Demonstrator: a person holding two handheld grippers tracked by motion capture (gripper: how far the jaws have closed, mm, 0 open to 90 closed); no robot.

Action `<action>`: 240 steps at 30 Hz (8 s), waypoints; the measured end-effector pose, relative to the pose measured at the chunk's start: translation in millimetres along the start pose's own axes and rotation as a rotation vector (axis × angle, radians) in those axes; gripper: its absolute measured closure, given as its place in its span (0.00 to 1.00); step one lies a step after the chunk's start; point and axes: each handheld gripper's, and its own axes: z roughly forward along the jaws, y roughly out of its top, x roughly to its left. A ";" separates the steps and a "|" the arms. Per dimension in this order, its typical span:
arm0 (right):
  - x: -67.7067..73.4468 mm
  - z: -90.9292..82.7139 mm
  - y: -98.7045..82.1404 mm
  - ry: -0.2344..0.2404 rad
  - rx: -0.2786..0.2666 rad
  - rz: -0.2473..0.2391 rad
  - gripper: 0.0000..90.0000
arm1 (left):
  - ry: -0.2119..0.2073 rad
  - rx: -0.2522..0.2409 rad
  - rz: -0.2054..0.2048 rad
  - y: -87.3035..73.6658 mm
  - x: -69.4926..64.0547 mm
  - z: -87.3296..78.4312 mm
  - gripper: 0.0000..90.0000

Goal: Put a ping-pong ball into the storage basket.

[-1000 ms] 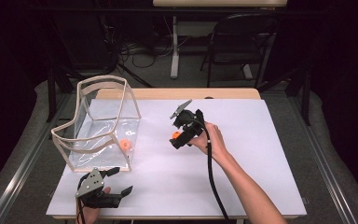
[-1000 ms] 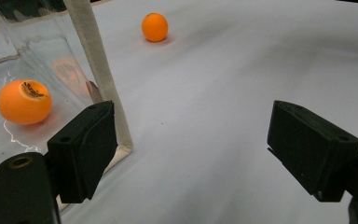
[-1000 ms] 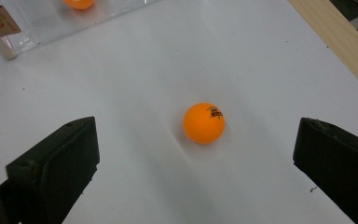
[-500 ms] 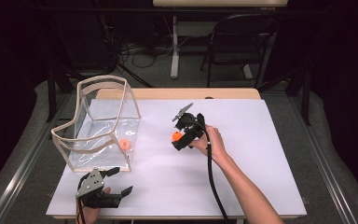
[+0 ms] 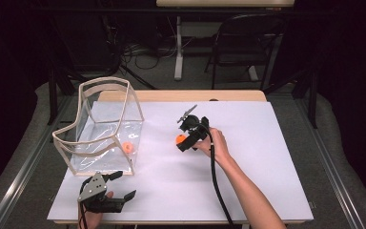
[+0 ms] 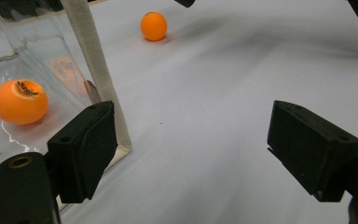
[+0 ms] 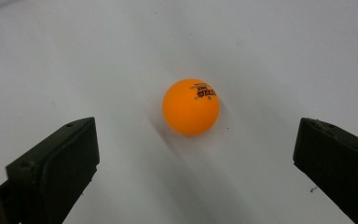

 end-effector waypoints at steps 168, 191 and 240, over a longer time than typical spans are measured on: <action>3.5 -42.4 69.5 -0.035 0.199 -0.111 0.56 | -0.004 -0.006 0.006 1.0 0.1 0.1 0.18; 5.6 -57.6 85.7 -0.045 0.198 -0.125 0.56 | -0.004 -0.007 0.006 1.1 0.0 0.2 0.18; 19.0 -76.2 121.0 -0.054 0.120 -0.145 0.56 | -0.008 -0.011 0.008 1.4 -1.4 0.5 0.18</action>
